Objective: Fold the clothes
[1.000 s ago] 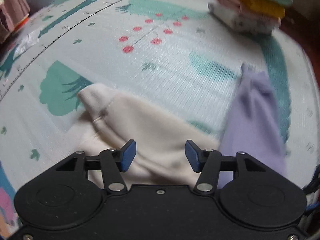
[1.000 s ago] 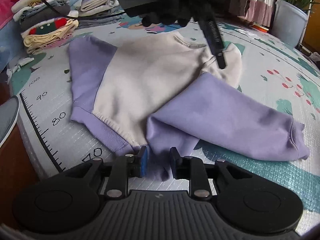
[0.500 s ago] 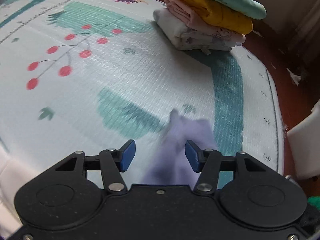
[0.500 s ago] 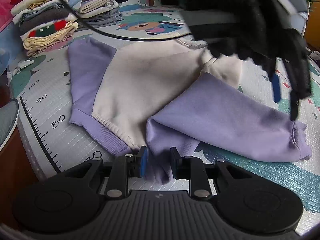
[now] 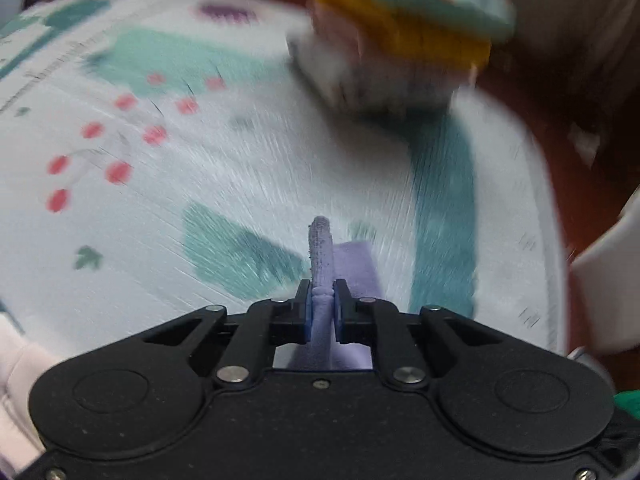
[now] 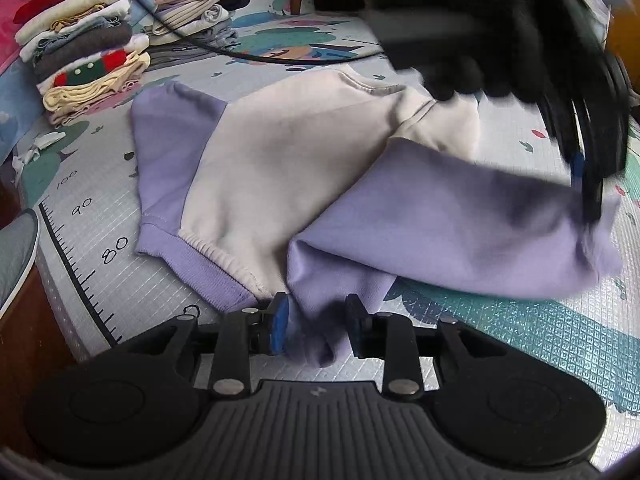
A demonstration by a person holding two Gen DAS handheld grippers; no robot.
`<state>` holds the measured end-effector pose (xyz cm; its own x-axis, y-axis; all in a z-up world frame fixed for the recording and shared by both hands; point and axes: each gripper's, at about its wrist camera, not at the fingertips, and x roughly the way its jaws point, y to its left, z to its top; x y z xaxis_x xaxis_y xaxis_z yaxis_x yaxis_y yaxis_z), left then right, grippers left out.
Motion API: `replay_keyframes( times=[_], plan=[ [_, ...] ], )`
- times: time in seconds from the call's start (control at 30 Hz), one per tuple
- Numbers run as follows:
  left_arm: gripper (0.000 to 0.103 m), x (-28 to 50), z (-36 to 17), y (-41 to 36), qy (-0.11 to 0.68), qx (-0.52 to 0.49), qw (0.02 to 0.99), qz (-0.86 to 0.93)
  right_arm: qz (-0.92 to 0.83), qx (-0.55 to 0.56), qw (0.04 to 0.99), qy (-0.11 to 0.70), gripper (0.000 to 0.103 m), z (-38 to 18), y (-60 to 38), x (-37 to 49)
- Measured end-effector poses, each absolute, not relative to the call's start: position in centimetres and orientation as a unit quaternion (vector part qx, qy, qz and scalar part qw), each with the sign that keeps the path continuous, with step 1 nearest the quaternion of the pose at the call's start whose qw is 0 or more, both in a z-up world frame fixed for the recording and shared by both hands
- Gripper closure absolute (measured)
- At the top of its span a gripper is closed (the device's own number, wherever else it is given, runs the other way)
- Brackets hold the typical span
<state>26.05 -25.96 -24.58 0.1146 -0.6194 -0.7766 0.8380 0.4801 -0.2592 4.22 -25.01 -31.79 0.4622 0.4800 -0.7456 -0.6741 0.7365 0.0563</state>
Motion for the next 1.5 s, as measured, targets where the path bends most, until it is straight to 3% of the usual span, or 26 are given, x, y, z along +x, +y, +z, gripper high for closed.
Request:
replay_keyframes(
  times=[0.33,0.43,0.7,1.17,1.5],
  plan=[
    [0.093,29.7,-21.5,-11.8,0.413,-0.034,0.811,-0.414,0.342,-0.139,0.839,0.401,0.069,-31.6,-24.5,4.5],
    [0.093,30.4,-22.0,-9.3,0.410,-0.059,0.820,-0.394,0.339,-0.149,0.840,0.397,0.064,-31.2,-24.3,4.9],
    [0.093,31.2,-22.9,-6.8,0.400,-0.089,0.833,-0.373,0.357,-0.153,0.832,0.397,0.062,-31.4,-23.6,5.2],
    [0.093,32.0,-25.8,-5.8,0.415,-0.078,0.840,-0.340,0.362,-0.162,0.829,0.395,0.057,-31.4,-23.6,4.5],
    [0.093,31.2,-27.5,-7.5,0.442,0.009,0.844,-0.303,0.363,-0.162,0.829,0.394,0.056,-31.3,-23.8,4.1]
  ],
)
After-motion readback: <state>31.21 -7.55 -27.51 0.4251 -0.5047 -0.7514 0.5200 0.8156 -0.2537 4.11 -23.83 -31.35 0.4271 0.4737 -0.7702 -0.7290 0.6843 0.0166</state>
